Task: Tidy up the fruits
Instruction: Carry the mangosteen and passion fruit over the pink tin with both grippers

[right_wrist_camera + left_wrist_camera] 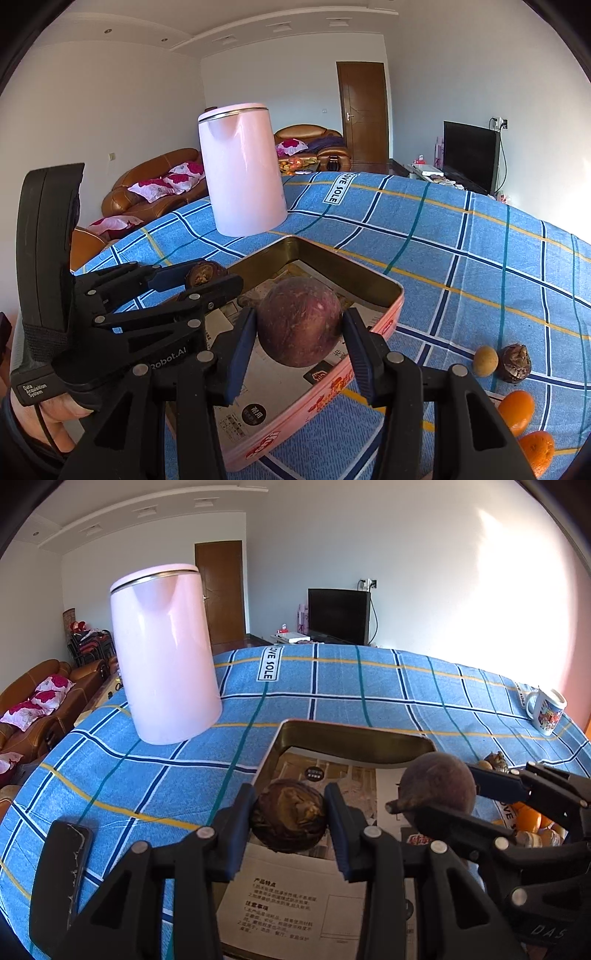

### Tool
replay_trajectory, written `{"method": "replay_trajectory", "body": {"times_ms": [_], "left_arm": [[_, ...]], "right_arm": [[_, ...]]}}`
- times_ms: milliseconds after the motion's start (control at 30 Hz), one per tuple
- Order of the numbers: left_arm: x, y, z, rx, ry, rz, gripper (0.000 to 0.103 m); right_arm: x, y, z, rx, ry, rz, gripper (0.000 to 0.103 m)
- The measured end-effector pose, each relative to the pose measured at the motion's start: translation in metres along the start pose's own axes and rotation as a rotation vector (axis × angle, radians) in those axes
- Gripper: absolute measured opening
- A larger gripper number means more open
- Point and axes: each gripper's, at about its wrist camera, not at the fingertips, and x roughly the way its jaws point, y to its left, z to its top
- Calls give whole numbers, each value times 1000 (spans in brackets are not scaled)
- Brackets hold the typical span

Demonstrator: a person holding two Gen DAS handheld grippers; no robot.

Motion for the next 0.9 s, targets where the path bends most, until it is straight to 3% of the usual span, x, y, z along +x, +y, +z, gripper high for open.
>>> {"method": "replay_trajectory", "body": {"times_ms": [300,700,833,900], "left_arm": [[7,3,-3,-6,22,-2,40],[7,2,-3,-12,32,-9,41],[1,-2,-3,2,17,14,43],[-8,-5,-3,19,-20,68,48]], "right_arm": [[21,7,-3,-28,64,-8,50],[20,6,-2,-30,66,11,51],[11,9,-2,-38,47,15,51],[3,9,-5,-46,29,13,52]]}}
